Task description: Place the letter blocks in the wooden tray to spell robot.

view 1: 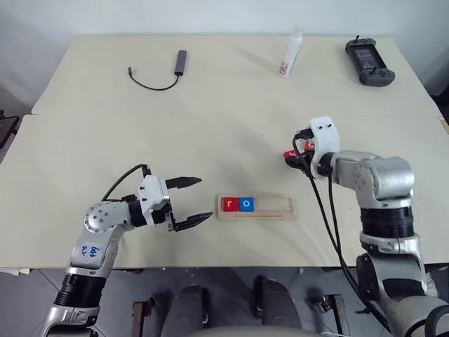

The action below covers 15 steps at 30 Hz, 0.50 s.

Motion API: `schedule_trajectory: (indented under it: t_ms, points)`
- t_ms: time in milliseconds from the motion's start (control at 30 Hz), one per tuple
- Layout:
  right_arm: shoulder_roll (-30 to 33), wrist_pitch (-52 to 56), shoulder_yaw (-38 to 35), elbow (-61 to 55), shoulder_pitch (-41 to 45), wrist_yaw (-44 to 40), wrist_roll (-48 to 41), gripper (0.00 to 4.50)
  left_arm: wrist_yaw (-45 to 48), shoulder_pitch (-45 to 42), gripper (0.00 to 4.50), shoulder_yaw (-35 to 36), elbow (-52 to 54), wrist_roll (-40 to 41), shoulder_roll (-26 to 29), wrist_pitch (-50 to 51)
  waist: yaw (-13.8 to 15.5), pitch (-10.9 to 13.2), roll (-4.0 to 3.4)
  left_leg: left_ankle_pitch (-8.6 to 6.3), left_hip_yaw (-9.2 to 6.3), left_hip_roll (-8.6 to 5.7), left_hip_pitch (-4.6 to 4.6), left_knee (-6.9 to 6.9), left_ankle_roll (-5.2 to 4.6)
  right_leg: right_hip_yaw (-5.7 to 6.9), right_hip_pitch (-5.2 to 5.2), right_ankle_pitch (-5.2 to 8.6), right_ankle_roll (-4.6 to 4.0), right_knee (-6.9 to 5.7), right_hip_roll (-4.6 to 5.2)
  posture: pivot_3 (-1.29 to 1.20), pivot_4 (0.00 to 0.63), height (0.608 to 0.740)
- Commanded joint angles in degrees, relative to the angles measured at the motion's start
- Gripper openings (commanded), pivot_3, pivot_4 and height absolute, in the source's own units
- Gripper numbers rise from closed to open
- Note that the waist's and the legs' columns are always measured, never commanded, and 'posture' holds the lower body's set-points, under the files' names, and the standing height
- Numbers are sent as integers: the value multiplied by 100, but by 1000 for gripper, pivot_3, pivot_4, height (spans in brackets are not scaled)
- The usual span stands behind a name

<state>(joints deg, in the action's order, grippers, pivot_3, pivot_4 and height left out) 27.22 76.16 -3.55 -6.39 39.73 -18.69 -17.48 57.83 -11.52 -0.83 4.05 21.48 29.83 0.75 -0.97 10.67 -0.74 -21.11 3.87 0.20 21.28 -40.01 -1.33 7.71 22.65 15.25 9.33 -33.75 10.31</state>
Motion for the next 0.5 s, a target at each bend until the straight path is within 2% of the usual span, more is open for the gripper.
schedule_trajectory:
  t_ms: [33,133,267,400,500]
  points:
    - [173,1002,-910,-1262,-288,3,-251,1458,119,-223,4500,-67,-163,-6,-132,-253,46,0,0,0,0,-2,2,0,0,0,0,0,0,1,1,0,150,740]
    - [352,1558,-1409,-2162,-850,0,-336,1458,235,-403,4500,-120,-250,56,-217,-255,110,0,1,0,0,-1,2,-1,0,0,0,0,0,1,0,0,150,740]
    - [390,1634,-1888,-3061,-1918,94,-523,1458,498,-524,4500,-195,-278,129,-197,-161,148,-1,2,-3,-3,-3,3,5,0,1,-1,0,0,9,0,0,150,740]
    - [168,1634,-2002,-3563,-2633,332,-465,1458,635,-616,4500,-209,-312,133,-160,-94,83,-1,2,-3,6,-2,-3,6,-1,-6,0,0,0,7,-1,0,150,740]
    - [-3,1634,-1986,-3631,-2784,494,-384,1458,668,-669,4500,-207,-327,132,-163,-57,72,-1,1,-2,5,1,-8,4,0,-13,0,0,0,1,-2,0,150,740]
